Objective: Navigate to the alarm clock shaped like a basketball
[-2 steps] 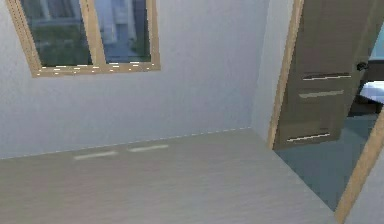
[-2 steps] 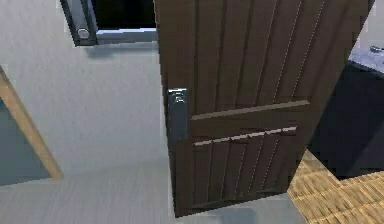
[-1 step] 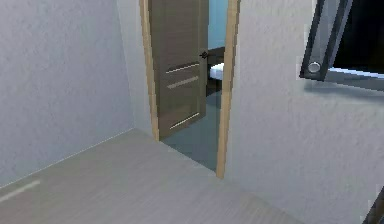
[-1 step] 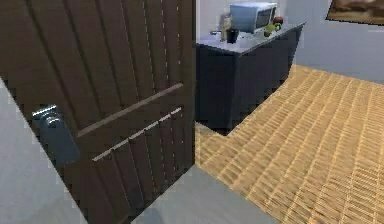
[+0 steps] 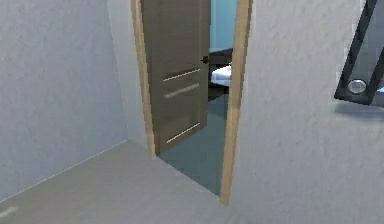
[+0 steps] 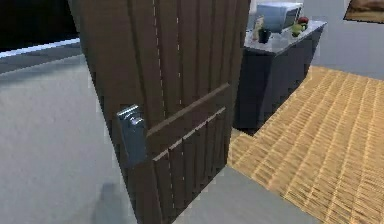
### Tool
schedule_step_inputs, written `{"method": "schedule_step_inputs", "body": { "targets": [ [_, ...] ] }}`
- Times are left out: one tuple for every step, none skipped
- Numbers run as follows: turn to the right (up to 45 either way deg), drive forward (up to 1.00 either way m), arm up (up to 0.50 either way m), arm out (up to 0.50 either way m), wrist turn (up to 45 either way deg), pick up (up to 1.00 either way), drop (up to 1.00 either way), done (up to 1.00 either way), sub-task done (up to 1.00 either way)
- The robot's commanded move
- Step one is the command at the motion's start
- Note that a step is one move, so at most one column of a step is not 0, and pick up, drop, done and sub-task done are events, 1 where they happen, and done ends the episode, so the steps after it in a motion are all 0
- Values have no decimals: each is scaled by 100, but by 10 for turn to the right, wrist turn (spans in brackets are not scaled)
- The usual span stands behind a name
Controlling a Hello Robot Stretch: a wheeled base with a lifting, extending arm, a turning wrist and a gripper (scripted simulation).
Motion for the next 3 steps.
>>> {"method": "schedule_step_inputs", "body": {
  "targets": [
    [-30, 0, 0, 0, 0, 0, 0, 0, 0],
    [0, 100, 0, 0, 0, 0, 0, 0, 0],
    [0, 35, 0, 0, 0, 0, 0, 0, 0]
  ]
}}
